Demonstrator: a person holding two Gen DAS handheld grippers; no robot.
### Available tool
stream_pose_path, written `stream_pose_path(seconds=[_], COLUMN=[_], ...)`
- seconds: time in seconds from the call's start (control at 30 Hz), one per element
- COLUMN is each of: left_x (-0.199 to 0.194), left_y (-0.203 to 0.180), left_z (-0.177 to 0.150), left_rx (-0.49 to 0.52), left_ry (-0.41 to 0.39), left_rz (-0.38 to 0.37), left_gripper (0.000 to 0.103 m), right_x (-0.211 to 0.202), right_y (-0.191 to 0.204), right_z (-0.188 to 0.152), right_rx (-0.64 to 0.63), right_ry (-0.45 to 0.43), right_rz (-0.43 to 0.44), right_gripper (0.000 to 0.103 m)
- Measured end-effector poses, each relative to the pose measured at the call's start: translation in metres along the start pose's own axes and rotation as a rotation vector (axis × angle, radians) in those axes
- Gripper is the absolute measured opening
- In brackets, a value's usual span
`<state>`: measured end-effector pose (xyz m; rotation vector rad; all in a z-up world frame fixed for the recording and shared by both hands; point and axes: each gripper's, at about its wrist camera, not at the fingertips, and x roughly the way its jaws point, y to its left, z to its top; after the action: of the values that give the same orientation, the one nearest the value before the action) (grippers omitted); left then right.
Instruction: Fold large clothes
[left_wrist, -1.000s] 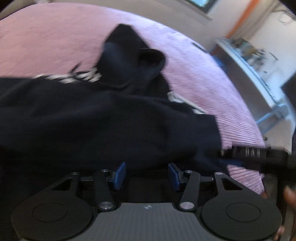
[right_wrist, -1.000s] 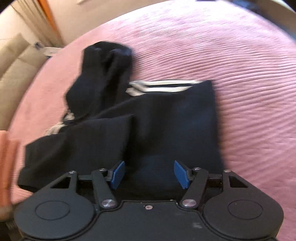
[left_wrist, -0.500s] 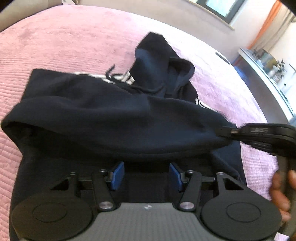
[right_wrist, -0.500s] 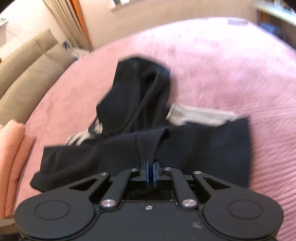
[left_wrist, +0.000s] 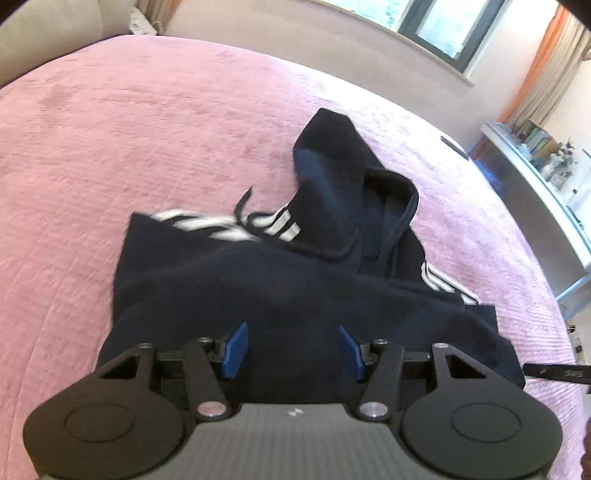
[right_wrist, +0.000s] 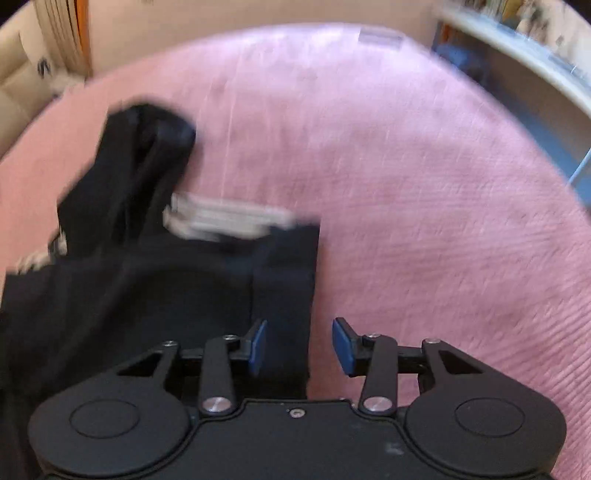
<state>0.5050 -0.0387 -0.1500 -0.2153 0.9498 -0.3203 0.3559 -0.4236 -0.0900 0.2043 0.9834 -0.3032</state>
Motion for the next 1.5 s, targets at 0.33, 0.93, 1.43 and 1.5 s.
stream_pose_path(seconds=[0.33, 0.93, 1.43, 1.5], left_x=[0.067, 0.186, 0.178, 0.147], left_y=[0.029, -0.098, -0.06, -0.038], left_z=[0.012, 0.189, 0.195, 0.199], left_rx=[0.061, 0.207, 0.168, 0.15], left_ry=[0.129, -0.001, -0.087, -0.14], left_rz=[0.183, -0.026, -0.063, -0.068], left_gripper=[0.036, 0.062, 0.01, 0.01], right_x=[0.071, 0.129, 0.181, 0.157], right_y=[0.045, 0.112, 0.15, 0.131], right_z=[-0.019, 0.153, 0.17, 0.169], right_rx=[-0.131, 0.035, -0.088, -0.037], right_ry=[0.189, -0.13, -0.1, -0.181], right_rz=[-0.04, 0.285, 0.15, 0.132], right_gripper=[0.028, 0.054, 0.007, 0.007])
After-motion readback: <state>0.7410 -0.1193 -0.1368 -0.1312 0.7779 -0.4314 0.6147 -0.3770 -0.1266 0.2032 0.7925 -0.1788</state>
